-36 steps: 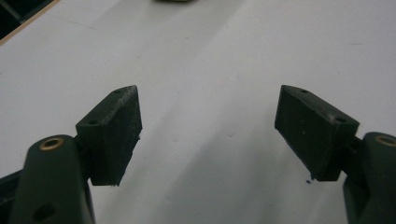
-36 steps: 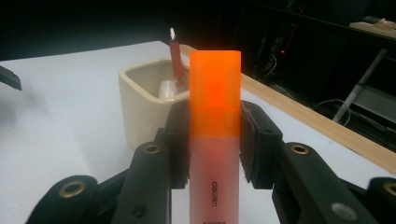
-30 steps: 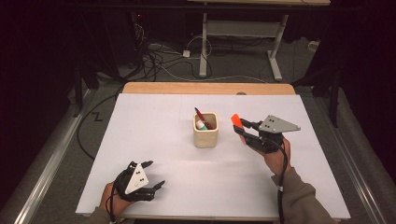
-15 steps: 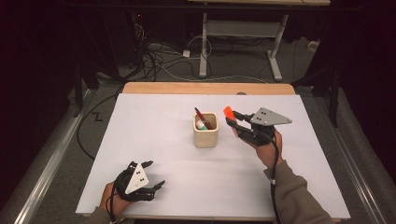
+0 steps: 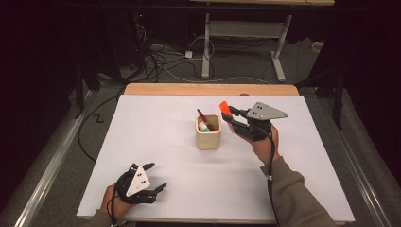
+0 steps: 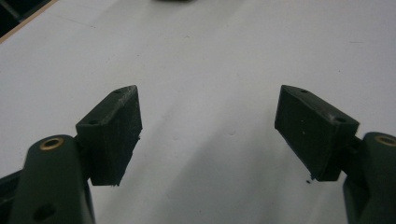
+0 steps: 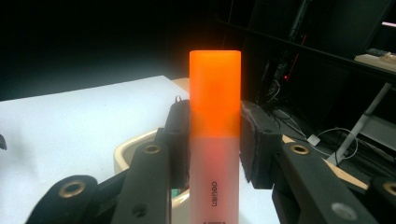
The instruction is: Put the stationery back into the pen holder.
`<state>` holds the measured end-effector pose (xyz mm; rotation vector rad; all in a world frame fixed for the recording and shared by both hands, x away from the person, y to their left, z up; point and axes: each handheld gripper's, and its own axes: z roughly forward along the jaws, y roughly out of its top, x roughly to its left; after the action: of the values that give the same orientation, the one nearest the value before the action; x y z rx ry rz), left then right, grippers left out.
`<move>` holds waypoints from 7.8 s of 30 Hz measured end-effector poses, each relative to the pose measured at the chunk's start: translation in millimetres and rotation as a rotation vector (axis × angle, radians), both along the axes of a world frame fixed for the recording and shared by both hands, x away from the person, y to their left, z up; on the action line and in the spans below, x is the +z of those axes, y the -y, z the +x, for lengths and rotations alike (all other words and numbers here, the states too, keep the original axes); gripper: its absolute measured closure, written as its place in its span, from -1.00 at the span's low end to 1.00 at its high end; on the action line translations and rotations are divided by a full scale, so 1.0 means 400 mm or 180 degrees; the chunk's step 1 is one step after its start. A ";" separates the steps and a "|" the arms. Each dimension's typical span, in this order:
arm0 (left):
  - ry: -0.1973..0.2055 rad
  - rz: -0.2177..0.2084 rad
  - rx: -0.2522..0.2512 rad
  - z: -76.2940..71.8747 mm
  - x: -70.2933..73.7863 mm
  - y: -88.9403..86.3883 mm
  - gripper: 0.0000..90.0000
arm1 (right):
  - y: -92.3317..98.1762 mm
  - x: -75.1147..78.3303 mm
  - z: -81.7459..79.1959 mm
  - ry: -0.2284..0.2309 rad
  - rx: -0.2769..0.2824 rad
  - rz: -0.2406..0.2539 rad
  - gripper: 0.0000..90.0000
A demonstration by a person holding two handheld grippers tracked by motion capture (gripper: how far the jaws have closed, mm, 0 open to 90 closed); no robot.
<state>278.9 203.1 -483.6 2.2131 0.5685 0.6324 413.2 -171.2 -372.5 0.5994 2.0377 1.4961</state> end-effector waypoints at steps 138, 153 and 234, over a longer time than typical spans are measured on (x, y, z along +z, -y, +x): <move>-0.0004 -0.0013 -0.0044 -0.002 0.002 0.000 -0.50 | -0.099 -0.027 0.039 -0.0090 -0.0051 -0.0147 -0.06; -0.0001 -0.0030 -0.0029 -0.002 0.001 0.000 -0.50 | -0.075 0.003 0.031 0.0047 -0.0215 -0.0221 -0.30; 0.0015 0.0040 -0.0029 -0.003 0.002 0.003 -0.50 | 0.004 -0.103 -0.105 0.0066 -0.0101 -0.0550 -0.60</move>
<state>277.6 201.8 -482.9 2.2240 0.5531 0.6379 371.4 -173.0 -413.6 0.5420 2.1048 1.2862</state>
